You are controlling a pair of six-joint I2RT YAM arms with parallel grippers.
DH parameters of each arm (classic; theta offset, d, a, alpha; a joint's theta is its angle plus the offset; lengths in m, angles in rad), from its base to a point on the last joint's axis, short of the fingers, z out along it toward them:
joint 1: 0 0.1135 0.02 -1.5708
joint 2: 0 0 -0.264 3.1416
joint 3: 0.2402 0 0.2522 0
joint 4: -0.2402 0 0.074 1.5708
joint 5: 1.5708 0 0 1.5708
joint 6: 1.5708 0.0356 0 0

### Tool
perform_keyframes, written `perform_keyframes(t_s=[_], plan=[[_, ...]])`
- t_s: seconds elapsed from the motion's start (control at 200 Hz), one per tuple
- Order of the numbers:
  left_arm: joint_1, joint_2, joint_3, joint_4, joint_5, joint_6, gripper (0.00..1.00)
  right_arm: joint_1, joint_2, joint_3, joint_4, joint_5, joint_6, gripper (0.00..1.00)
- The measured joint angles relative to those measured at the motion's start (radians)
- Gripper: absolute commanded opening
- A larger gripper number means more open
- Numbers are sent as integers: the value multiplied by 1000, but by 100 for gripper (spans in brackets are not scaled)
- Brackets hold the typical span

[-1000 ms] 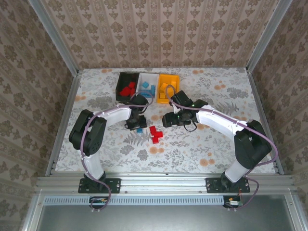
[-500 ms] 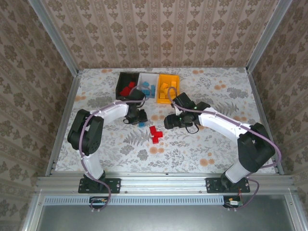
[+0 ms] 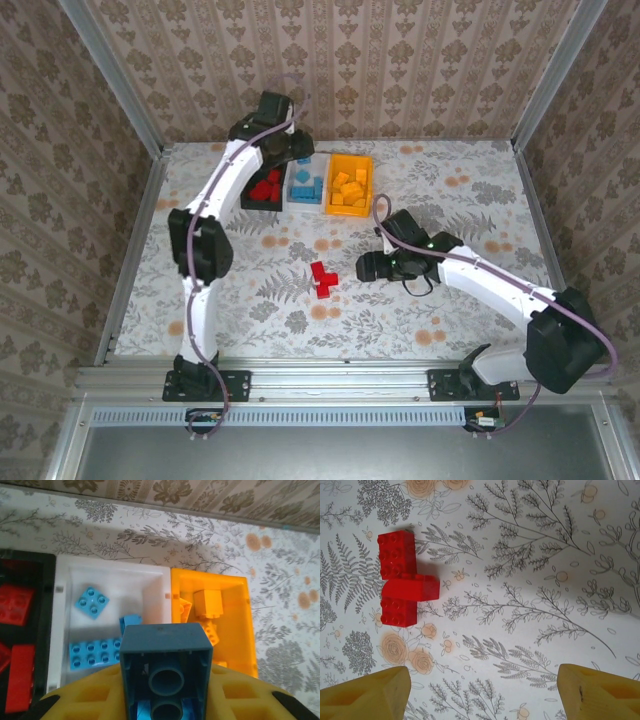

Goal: Sort the legos into containers by color

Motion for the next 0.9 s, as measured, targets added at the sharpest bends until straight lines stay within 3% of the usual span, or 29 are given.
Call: perform_keyframes(t_s=[0.15, 0.265, 0.315, 0.41, 0.495, 0.73, 0.9], plan=[[-2, 233, 275, -121, -4, 43, 35, 4, -35, -34, 15, -11, 23, 78], [-1, 299, 298, -171, -3, 59, 39, 6, -58, -57, 22, -14, 28, 78], [0, 311, 298, -183, -3, 64, 46, 6, -69, -69, 24, -14, 31, 78], [4, 313, 298, -198, -3, 76, 59, 6, -77, -77, 24, -15, 39, 78], [5, 311, 298, -198, -3, 83, 64, 12, -76, -77, 27, -18, 45, 78], [6, 276, 239, -192, -3, 84, 67, 58, -32, -62, 29, -20, 48, 78], [9, 110, 65, -169, -3, 85, 69, 108, 76, 55, -2, -19, 28, 78]])
